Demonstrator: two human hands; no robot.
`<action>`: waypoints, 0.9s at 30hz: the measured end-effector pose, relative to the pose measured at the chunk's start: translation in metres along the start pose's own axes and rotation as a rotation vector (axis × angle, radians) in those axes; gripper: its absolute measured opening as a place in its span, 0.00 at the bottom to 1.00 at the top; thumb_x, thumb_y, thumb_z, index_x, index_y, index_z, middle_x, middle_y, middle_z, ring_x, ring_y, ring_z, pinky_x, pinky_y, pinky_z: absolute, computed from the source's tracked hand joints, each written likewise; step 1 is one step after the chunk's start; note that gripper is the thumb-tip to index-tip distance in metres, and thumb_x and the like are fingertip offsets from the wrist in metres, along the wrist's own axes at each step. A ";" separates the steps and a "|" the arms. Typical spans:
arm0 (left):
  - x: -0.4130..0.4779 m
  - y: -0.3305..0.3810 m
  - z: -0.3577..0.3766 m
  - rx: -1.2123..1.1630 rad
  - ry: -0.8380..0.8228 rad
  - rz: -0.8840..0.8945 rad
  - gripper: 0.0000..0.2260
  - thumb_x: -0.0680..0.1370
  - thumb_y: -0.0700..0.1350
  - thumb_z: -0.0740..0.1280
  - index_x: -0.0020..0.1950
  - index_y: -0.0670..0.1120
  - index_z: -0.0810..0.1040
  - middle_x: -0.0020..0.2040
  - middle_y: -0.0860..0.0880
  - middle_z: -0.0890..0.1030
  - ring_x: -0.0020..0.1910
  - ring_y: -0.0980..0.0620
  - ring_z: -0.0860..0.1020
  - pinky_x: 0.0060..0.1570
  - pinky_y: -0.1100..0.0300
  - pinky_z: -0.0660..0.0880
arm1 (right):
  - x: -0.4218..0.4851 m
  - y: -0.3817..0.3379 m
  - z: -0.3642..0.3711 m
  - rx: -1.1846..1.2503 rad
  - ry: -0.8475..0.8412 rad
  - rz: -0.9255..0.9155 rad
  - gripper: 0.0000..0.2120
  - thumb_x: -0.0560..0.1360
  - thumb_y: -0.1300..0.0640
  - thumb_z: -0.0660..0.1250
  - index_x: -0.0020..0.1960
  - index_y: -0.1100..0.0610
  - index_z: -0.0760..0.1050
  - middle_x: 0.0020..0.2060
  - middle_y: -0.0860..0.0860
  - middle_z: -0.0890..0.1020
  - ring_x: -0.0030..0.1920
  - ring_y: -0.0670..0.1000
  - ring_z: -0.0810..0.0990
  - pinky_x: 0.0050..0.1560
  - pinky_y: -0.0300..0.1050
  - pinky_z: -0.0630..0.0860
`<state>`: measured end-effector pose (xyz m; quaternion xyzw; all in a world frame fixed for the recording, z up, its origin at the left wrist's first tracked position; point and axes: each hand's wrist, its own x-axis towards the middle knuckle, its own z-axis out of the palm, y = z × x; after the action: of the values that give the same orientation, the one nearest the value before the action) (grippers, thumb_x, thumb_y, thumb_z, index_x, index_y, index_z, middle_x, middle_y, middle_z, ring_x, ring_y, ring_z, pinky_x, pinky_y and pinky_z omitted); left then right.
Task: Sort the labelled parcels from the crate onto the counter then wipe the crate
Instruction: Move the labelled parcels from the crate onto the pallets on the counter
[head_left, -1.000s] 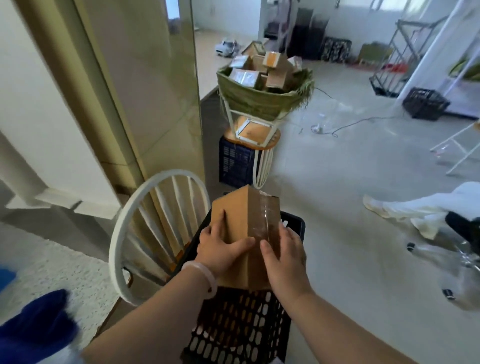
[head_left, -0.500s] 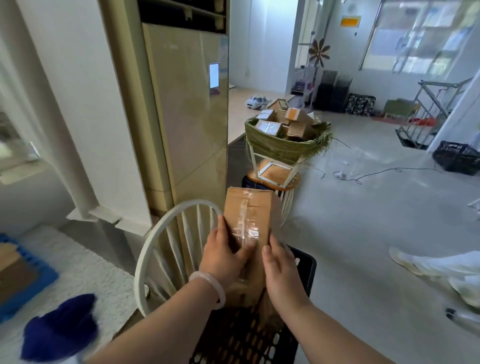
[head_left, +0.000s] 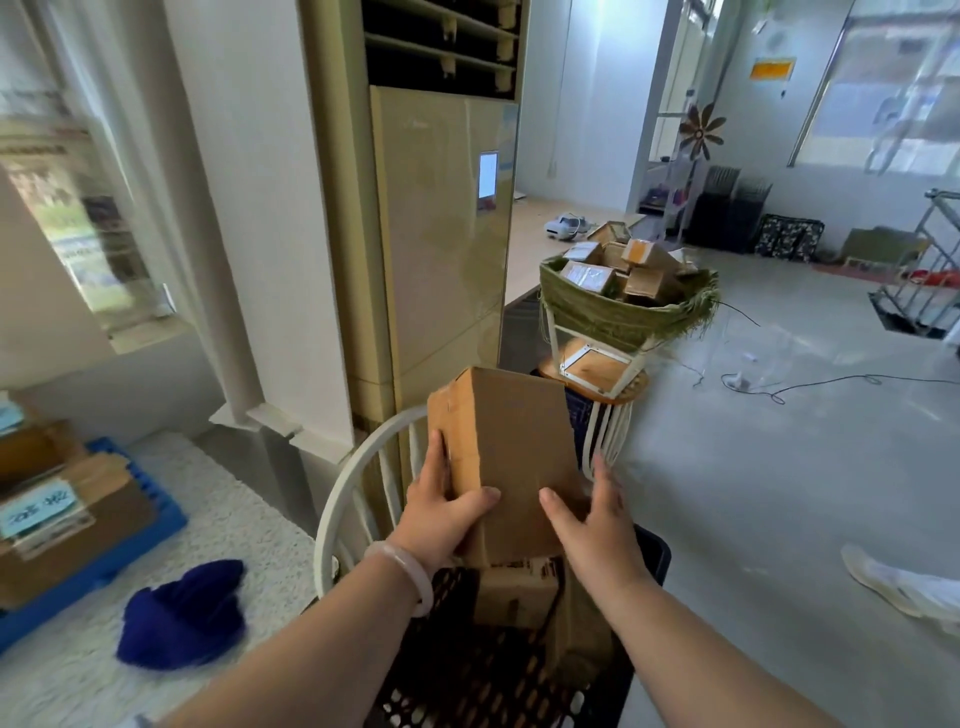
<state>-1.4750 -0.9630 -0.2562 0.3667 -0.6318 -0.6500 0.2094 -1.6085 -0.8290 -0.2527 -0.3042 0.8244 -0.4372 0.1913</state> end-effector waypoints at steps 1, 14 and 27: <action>-0.001 0.000 -0.001 -0.023 -0.012 0.002 0.54 0.58 0.63 0.77 0.74 0.72 0.46 0.73 0.54 0.61 0.67 0.43 0.70 0.63 0.43 0.74 | 0.004 0.003 0.000 0.060 -0.057 0.035 0.39 0.76 0.36 0.63 0.79 0.44 0.49 0.77 0.49 0.61 0.75 0.53 0.62 0.73 0.59 0.64; -0.007 0.010 -0.004 0.485 0.316 0.014 0.52 0.68 0.70 0.68 0.80 0.54 0.41 0.76 0.44 0.58 0.74 0.43 0.62 0.72 0.47 0.63 | -0.021 -0.012 0.029 -0.045 -0.136 -0.275 0.35 0.70 0.24 0.47 0.75 0.30 0.48 0.77 0.40 0.52 0.77 0.45 0.49 0.77 0.55 0.53; -0.011 0.012 -0.007 0.327 0.236 -0.141 0.58 0.50 0.75 0.66 0.76 0.69 0.45 0.74 0.43 0.57 0.70 0.38 0.64 0.68 0.40 0.67 | -0.015 -0.017 0.031 -0.079 -0.157 -0.424 0.25 0.73 0.25 0.44 0.68 0.27 0.56 0.70 0.27 0.57 0.75 0.37 0.52 0.77 0.51 0.57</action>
<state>-1.4649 -0.9613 -0.2413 0.5127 -0.6727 -0.5044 0.1737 -1.5739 -0.8450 -0.2550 -0.5111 0.7410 -0.4101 0.1468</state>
